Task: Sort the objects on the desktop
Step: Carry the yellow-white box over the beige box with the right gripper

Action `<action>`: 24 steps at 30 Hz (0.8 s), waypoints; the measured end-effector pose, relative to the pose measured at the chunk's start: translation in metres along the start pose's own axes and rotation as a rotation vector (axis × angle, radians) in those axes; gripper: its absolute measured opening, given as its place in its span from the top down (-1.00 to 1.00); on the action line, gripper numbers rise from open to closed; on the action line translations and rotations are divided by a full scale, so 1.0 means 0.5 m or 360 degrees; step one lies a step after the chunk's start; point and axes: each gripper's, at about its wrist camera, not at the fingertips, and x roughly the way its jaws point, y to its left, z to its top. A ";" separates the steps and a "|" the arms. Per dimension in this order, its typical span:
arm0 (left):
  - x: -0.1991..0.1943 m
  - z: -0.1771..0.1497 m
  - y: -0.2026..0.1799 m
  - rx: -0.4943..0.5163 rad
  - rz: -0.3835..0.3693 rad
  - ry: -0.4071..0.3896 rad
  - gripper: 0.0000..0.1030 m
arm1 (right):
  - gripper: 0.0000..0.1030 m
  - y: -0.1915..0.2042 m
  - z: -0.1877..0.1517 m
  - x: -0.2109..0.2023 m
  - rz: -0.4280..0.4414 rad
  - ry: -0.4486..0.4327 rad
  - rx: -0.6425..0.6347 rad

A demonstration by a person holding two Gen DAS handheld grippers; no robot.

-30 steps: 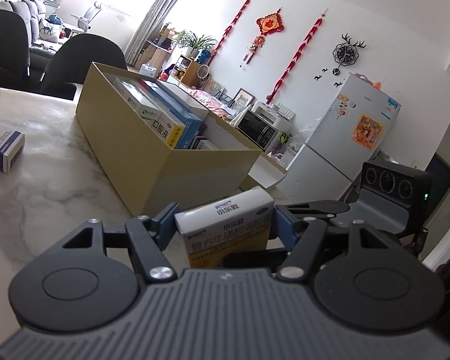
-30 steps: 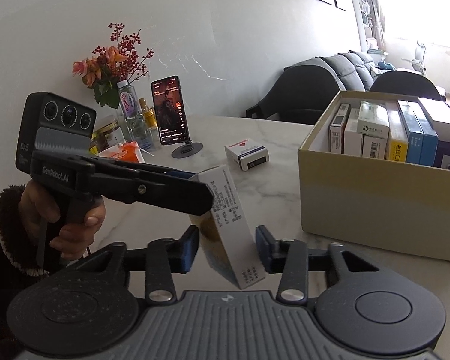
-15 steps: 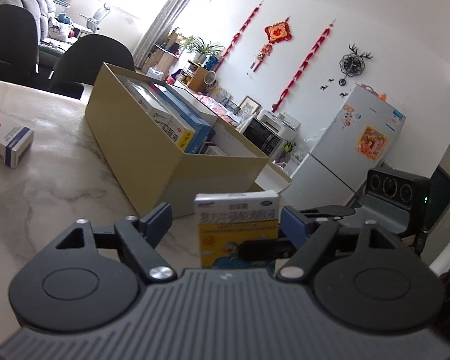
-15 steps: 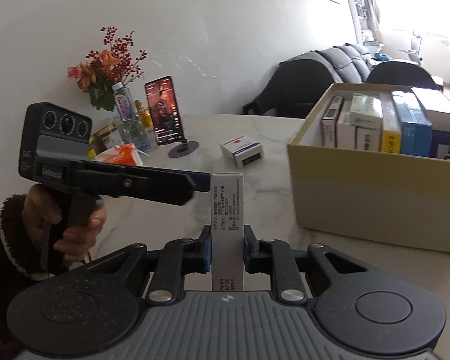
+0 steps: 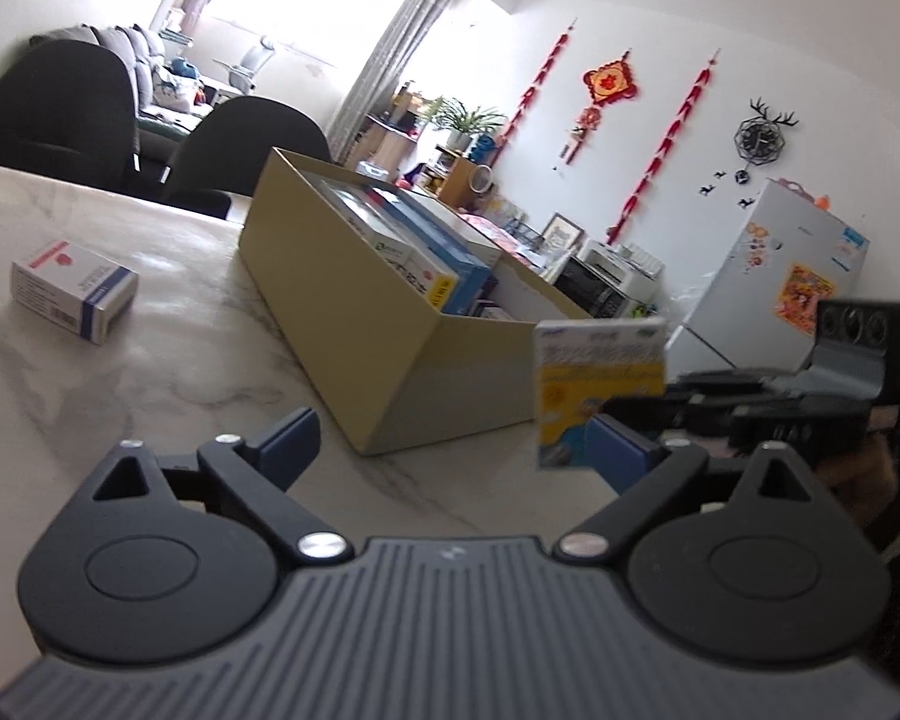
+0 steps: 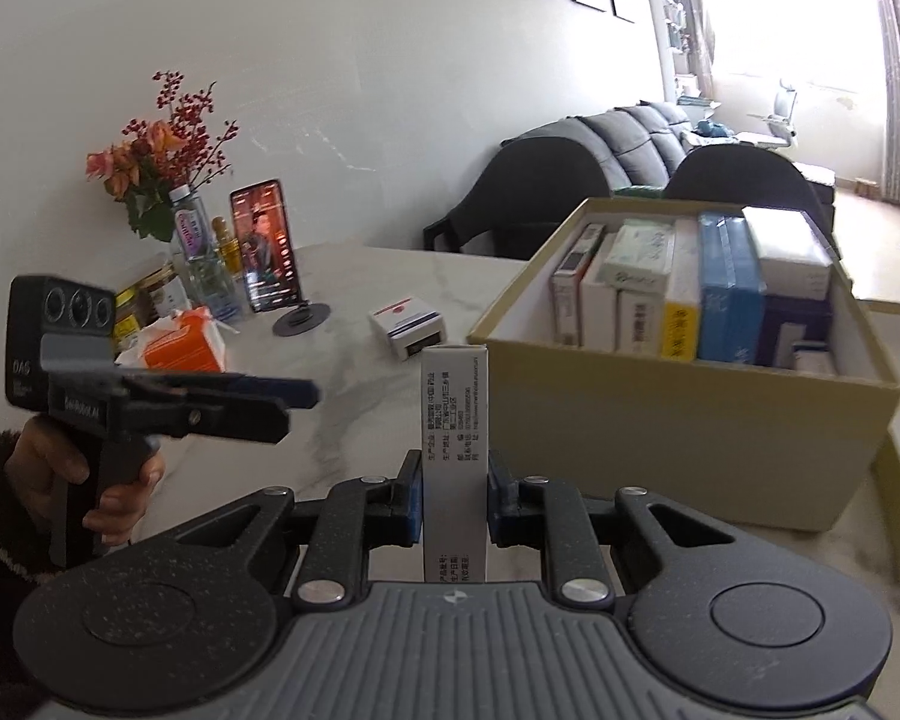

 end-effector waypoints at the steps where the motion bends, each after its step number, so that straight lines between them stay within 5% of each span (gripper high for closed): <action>1: -0.001 -0.001 0.000 0.0001 0.0010 -0.0005 -0.91 | 0.57 -0.006 0.006 -0.007 -0.0017 -0.0006 0.0002; 12: -0.011 -0.014 -0.005 0.0056 0.0181 -0.0033 -1.00 | 0.57 -0.085 0.081 -0.073 -0.0187 -0.0052 0.0037; 24: -0.020 -0.019 0.001 0.0026 0.0189 -0.0049 -1.00 | 0.57 -0.222 0.178 -0.060 -0.0401 0.0034 0.0163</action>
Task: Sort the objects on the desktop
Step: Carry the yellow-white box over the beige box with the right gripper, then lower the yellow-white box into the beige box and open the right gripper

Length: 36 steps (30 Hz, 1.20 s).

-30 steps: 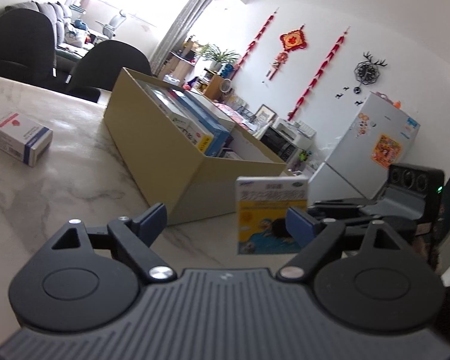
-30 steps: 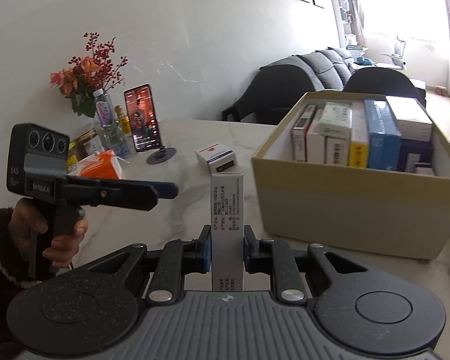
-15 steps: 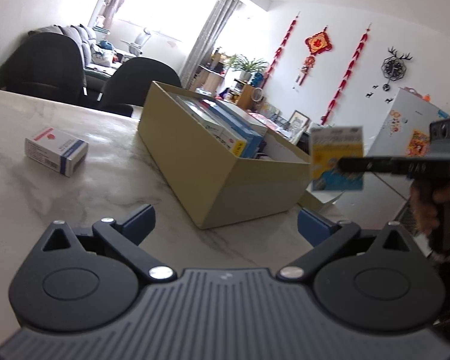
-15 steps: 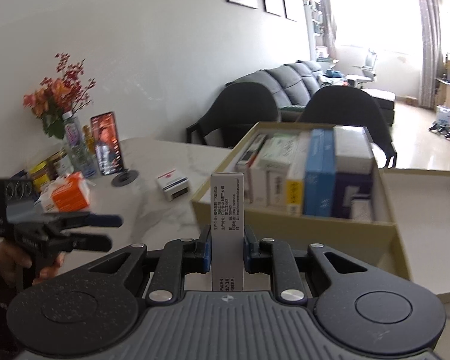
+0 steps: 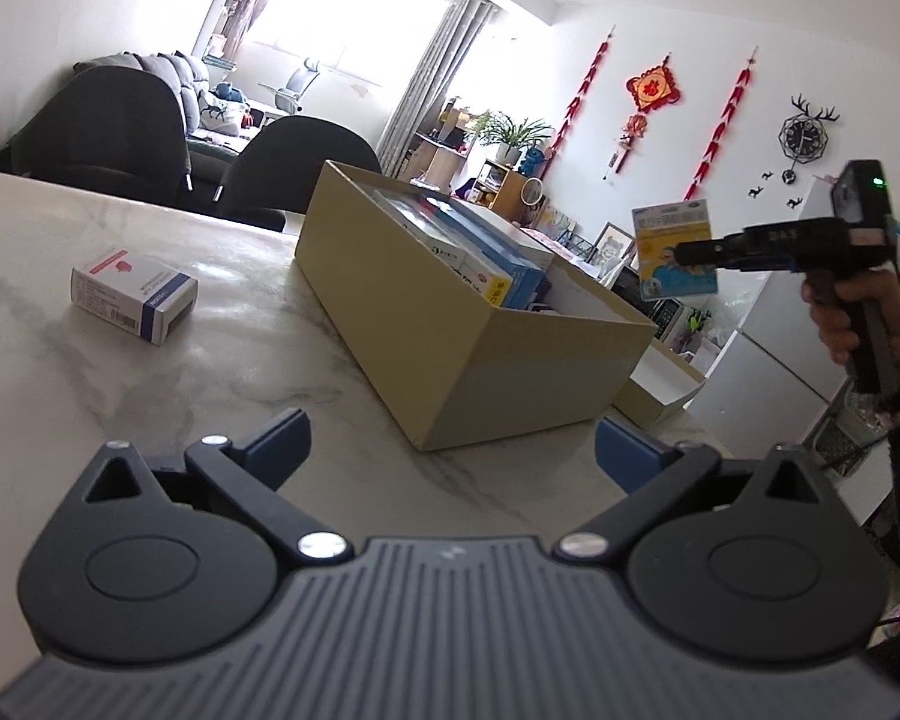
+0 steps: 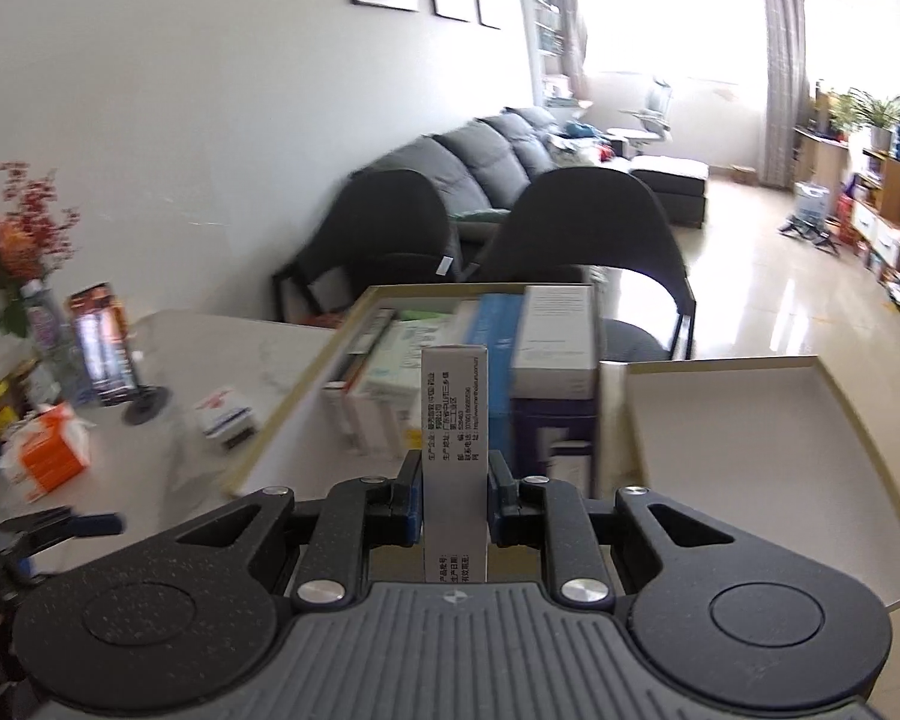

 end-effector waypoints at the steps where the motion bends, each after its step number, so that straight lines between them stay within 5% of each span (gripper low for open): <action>1: 0.000 0.000 0.001 -0.0005 0.0002 0.0000 -1.00 | 0.57 -0.008 0.008 0.013 -0.0008 0.0026 0.0007; 19: -0.017 0.000 0.030 -0.0069 0.0036 -0.0017 -1.00 | 0.57 -0.034 0.065 0.285 -0.0206 0.0726 0.0073; 36: -0.015 -0.007 0.043 -0.0082 0.0045 0.0002 -1.00 | 0.47 0.013 0.034 0.362 -0.0346 0.0859 -0.0180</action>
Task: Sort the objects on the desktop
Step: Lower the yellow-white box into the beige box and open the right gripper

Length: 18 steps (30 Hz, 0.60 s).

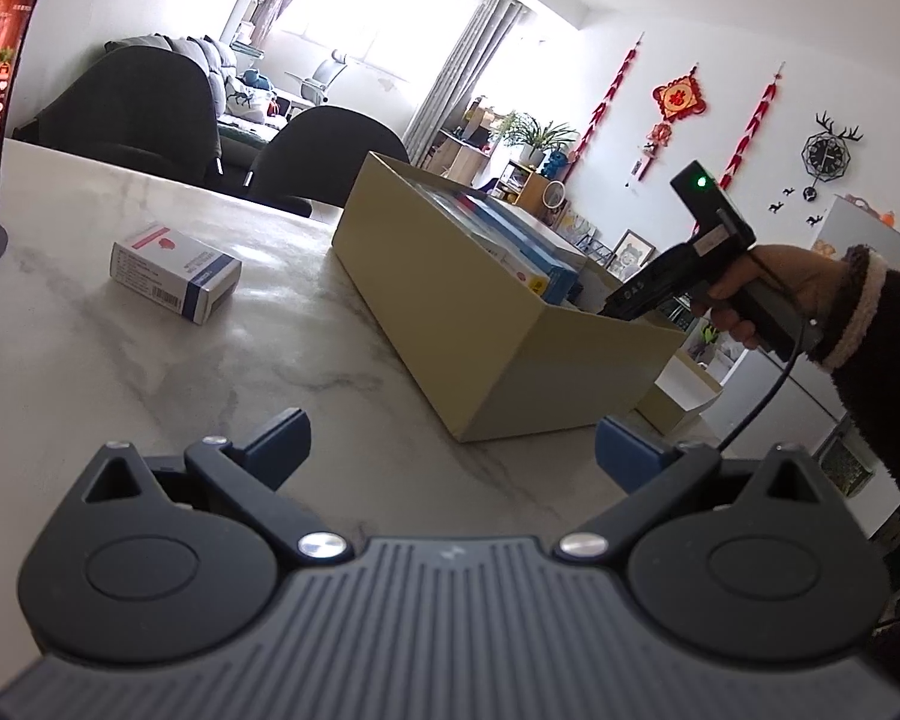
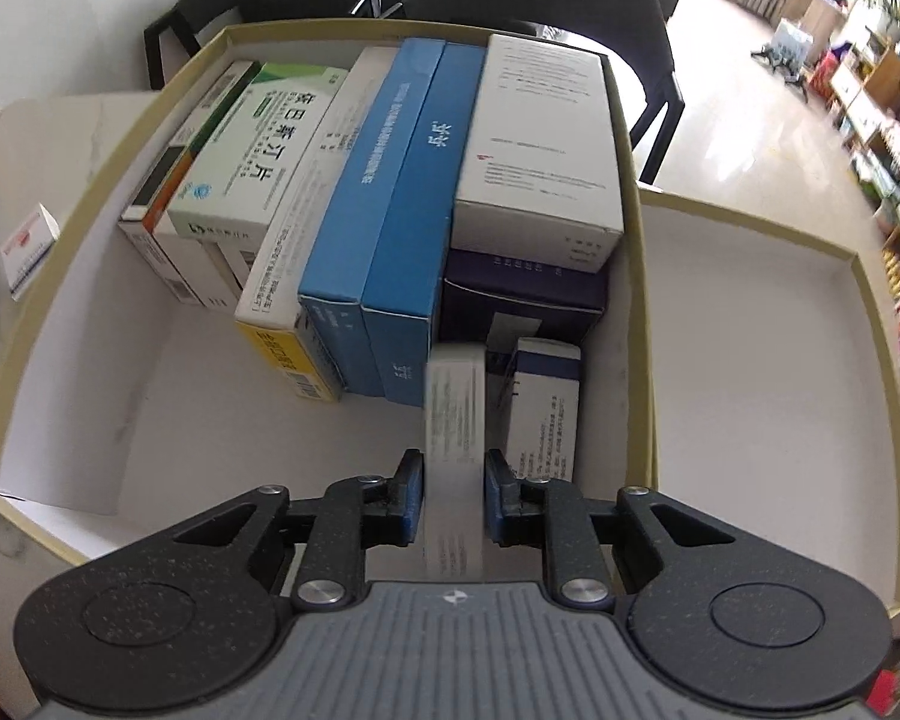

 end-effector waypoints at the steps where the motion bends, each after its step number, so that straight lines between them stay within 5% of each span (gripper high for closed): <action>1: -0.001 -0.001 0.002 -0.0005 0.0007 -0.0001 -1.00 | 0.43 0.007 -0.001 0.003 -0.0022 -0.0006 -0.0031; 16: -0.006 -0.004 0.008 -0.0016 0.0032 0.0001 -1.00 | 0.43 0.058 -0.019 0.008 -0.0248 -0.0121 -0.0313; 18: -0.008 -0.004 0.010 -0.0021 0.0038 -0.0003 -1.00 | 0.17 0.070 -0.021 0.004 -0.0356 -0.0161 -0.0385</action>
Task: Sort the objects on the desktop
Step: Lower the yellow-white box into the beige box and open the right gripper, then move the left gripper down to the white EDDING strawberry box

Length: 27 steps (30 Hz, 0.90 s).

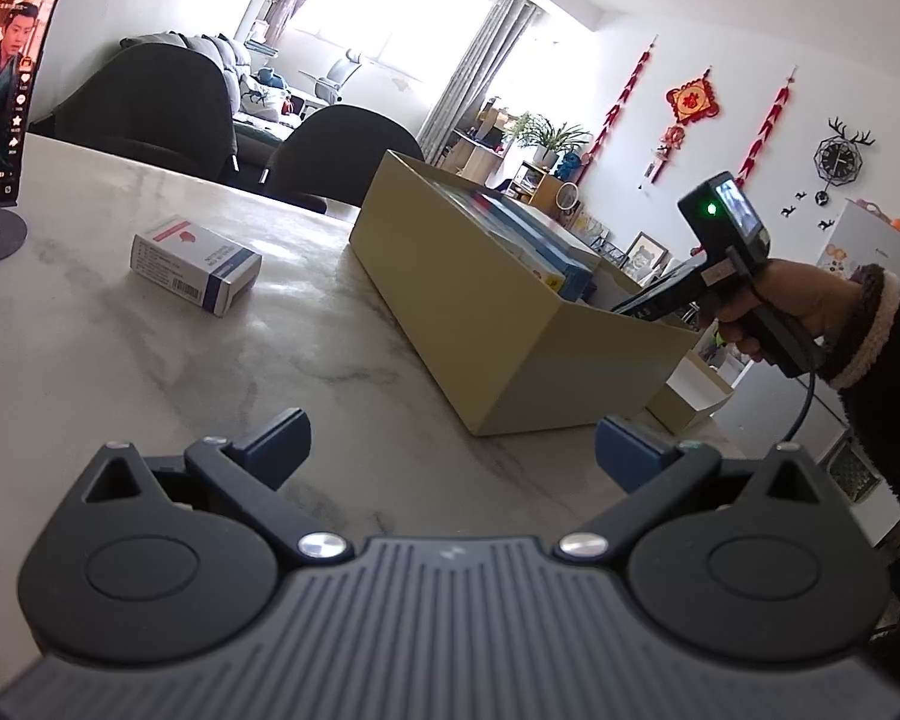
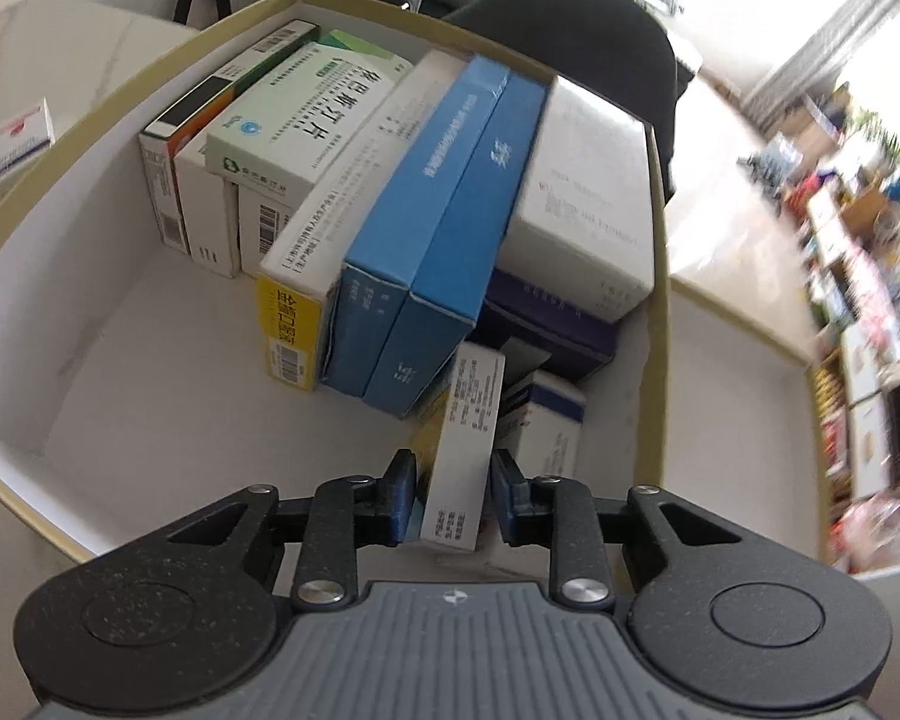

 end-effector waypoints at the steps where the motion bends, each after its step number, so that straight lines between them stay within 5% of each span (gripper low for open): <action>1: -0.001 0.000 0.002 -0.0003 0.0002 -0.0002 -1.00 | 0.04 0.005 -0.002 -0.003 -0.0061 -0.0025 -0.0043; 8: 0.005 0.002 0.014 -0.0021 0.0039 0.0001 -1.00 | 0.00 -0.009 -0.014 -0.008 -0.0080 -0.0086 -0.0019; 18: 0.044 0.027 0.055 -0.0084 0.0202 0.0058 -1.00 | -0.34 -0.046 -0.048 -0.046 0.0071 -0.0236 0.0221; 27: 0.094 0.047 0.079 0.0118 0.0428 0.0149 -1.00 | -0.63 -0.064 -0.100 -0.076 0.0229 -0.0410 0.0444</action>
